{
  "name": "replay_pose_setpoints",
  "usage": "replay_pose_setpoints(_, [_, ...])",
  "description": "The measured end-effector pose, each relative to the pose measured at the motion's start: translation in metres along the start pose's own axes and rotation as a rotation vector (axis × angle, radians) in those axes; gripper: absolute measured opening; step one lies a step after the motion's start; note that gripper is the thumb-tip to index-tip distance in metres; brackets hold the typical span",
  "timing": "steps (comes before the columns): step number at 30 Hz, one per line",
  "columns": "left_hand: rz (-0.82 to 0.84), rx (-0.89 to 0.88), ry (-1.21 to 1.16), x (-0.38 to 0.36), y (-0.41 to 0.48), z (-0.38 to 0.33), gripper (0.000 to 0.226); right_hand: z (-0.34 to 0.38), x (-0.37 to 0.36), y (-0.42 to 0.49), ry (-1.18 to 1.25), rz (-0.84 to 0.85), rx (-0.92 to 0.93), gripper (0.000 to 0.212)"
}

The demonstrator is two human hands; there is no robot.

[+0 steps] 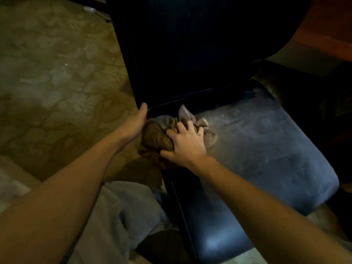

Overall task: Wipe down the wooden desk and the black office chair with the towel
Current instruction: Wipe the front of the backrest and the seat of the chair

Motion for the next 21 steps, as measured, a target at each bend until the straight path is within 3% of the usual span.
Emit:
replay_pose_setpoints(4, [0.090,0.020,0.070,-0.022,-0.006,0.012,0.103,0.000,-0.009,-0.083,0.006,-0.013,0.067,0.057])
replay_pose_setpoints(7, [0.132,0.030,0.055,-0.022,-0.010,0.014,0.100,-0.002,-0.011,-0.121,-0.002,0.014,0.075,0.054])
replay_pose_setpoints(13, [0.173,0.014,0.063,-0.016,-0.016,0.025,0.130,-0.007,0.019,-0.121,0.105,0.252,-0.032,0.064])
replay_pose_setpoints(15, [0.200,-0.006,0.067,-0.017,-0.016,0.030,0.128,-0.007,0.035,-0.122,0.226,0.183,-0.109,0.067])
replay_pose_setpoints(17, [0.213,-0.015,0.043,-0.018,-0.012,0.035,0.117,-0.004,0.050,-0.125,0.329,0.000,-0.141,0.067])
replay_pose_setpoints(19, [0.192,-0.037,-0.005,-0.015,-0.005,0.038,0.096,0.000,0.068,-0.118,0.350,-0.199,-0.097,0.063])
replay_pose_setpoints(21, [0.168,-0.076,-0.062,-0.011,0.003,0.038,0.080,0.004,0.084,-0.098,0.327,-0.290,-0.007,0.069])
Point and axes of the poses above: each hand's wrist, its own y-axis towards the middle knuckle, its own x-axis out of the back of the hand, z = x × y, the point moved 3 cm from there along y, towards the middle knuckle, and after that the axes turned 11 degrees about y, right-handed, at the moved point
